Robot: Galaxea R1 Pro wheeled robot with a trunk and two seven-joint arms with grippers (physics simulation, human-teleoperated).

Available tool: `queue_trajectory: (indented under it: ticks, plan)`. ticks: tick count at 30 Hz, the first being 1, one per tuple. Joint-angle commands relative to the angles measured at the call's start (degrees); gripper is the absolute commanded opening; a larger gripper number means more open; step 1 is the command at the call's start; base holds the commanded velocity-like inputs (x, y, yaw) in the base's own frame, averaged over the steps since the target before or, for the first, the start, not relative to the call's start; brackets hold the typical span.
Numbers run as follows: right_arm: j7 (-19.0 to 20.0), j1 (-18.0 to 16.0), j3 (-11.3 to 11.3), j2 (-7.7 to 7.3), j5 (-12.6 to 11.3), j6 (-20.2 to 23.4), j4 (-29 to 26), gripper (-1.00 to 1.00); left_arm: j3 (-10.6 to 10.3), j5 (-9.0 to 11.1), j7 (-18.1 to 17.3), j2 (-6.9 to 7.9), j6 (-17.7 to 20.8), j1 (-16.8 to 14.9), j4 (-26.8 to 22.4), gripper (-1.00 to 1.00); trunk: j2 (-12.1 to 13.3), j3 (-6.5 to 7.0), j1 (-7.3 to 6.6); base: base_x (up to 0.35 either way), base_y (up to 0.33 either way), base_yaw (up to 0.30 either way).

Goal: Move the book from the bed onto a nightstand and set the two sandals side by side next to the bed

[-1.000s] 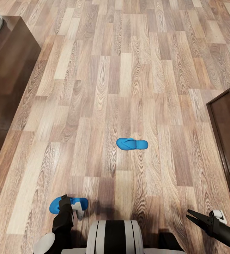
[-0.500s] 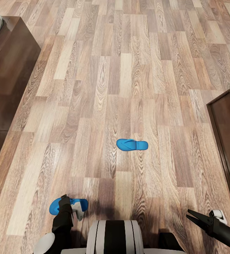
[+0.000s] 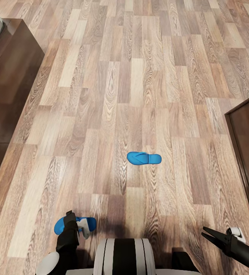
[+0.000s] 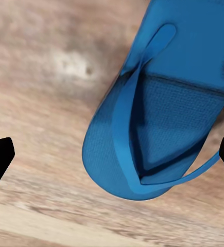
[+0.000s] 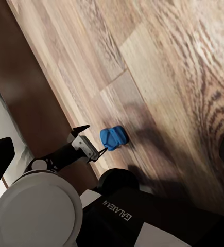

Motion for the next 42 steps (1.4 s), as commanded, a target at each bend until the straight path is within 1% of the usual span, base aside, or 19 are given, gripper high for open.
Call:
queue_trajectory:
  ticks: [1, 37, 42]
  plan:
    - [0.0, 0.0, 0.0, -0.01, -0.2, 0.4, 0.0, 1.0, -0.1, -0.5, -0.5, 0.0, 0.1, 0.0, -0.1, 1.0, 0.0, -0.03, -0.01, 0.002, 0.002, 0.0]
    - [0.0, 0.0, 0.0, -0.01, -0.2, 0.4, 0.0, 1.0, -0.1, -0.5, -0.5, -0.19, 0.1, 0.0, -0.1, 1.0, 0.0, -0.03, -0.01, 0.015, 0.007, 0.0]
    - [0.0, 0.0, 0.0, -0.01, -0.2, 0.4, 0.0, 1.0, -0.1, -0.5, -0.5, -0.2, 0.1, 0.0, -0.1, 1.0, -0.1, -1.14, 0.12, 0.0, 0.0, 0.0]
